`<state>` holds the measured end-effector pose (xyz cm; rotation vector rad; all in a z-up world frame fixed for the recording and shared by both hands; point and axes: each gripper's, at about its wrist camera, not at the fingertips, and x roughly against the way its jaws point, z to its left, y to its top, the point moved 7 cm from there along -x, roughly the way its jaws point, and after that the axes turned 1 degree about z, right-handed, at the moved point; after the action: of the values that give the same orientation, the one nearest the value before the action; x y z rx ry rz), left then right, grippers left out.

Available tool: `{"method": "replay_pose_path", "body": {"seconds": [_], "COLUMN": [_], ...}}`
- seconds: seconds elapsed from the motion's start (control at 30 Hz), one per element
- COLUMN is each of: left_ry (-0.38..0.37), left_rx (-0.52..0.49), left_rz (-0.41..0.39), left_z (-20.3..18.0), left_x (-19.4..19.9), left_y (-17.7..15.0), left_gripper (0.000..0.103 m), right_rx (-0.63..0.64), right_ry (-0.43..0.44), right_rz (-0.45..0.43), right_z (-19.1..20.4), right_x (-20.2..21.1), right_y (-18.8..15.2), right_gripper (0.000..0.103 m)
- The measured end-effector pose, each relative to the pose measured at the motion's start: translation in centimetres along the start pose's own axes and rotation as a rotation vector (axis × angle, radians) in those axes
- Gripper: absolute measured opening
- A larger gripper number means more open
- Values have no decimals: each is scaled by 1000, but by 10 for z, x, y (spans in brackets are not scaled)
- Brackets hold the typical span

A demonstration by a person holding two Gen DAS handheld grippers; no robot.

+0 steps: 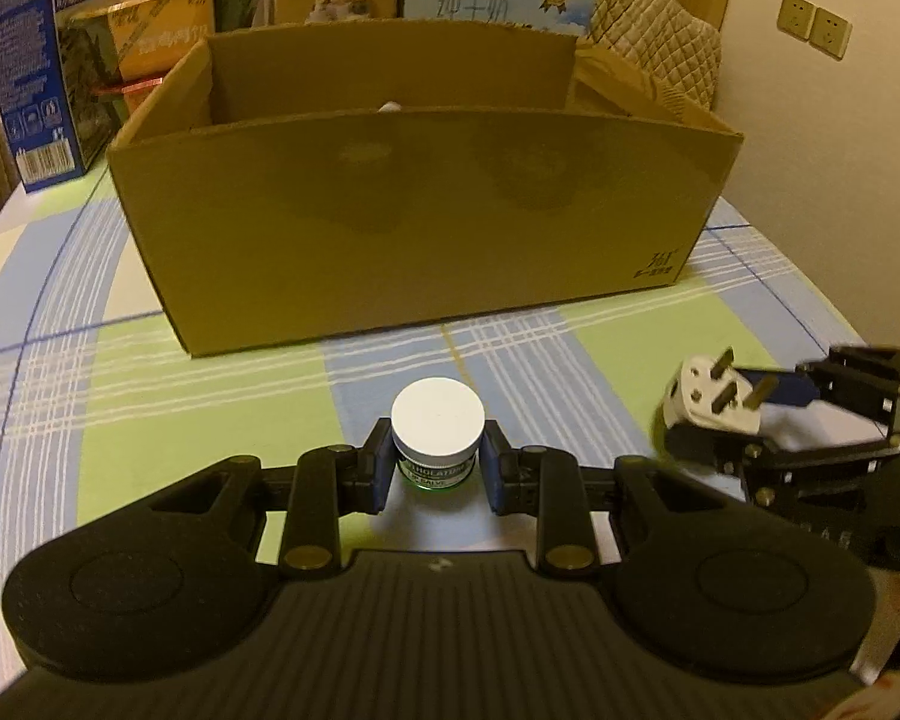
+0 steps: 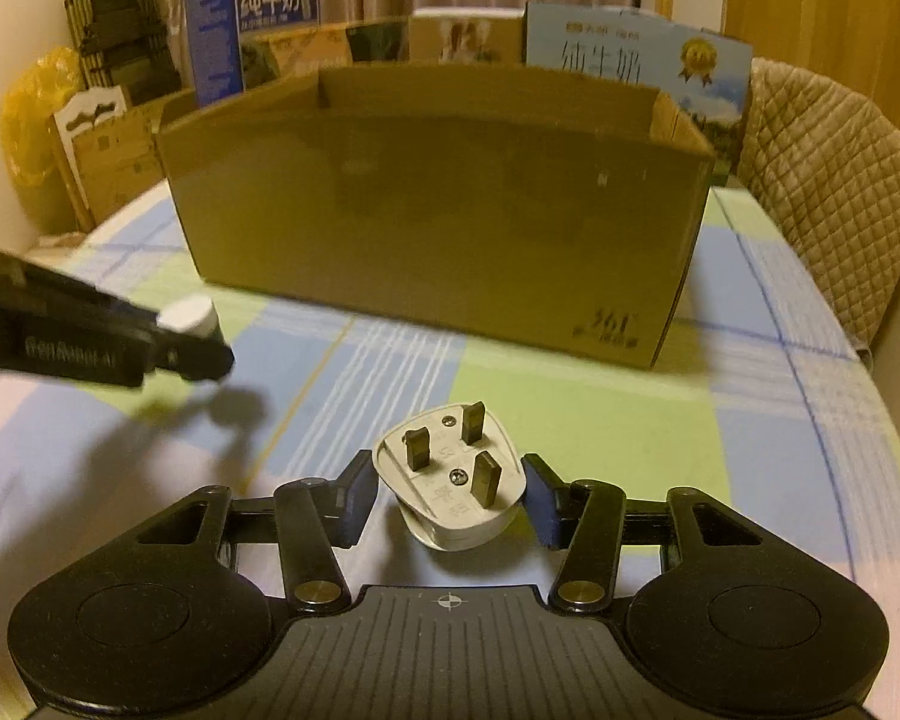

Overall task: Organize rigid objects
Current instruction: 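Lift the jar and plug and carry both over the box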

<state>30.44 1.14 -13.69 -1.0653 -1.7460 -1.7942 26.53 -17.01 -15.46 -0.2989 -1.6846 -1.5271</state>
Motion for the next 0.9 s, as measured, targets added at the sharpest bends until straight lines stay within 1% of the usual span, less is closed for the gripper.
{"method": "replay_pose_path", "body": {"seconds": [0.07,0.2,0.3,0.43,0.67,0.77,0.9], "left_ry": [1,18,10,16,5,-2,7], "left_rx": [-1,1,21,8,3,7,6], "left_rz": [-11,-32,-37,-51,-82,-82,-76], "left_z": [-4,-9,-13,-16,-14,-9,-1], "left_x": [5,15,25,42,72,80,83], "left_y": [5,16,23,36,76,94,116], "left_gripper": [25,25,25,25,25,25,25], "right_rx": [-4,-51,-48,-42,-35,-43,-3], "right_ry": [-5,-1,-4,-2,17,32,27], "right_rz": [-16,-31,-43,-58,-81,-79,-74], "right_z": [-1,-4,-6,-8,-7,-8,-6], "right_x": [6,20,31,44,67,71,70], "right_y": [8,25,38,59,105,124,145], "right_gripper": [48,48,48,48,48,48,48]}}
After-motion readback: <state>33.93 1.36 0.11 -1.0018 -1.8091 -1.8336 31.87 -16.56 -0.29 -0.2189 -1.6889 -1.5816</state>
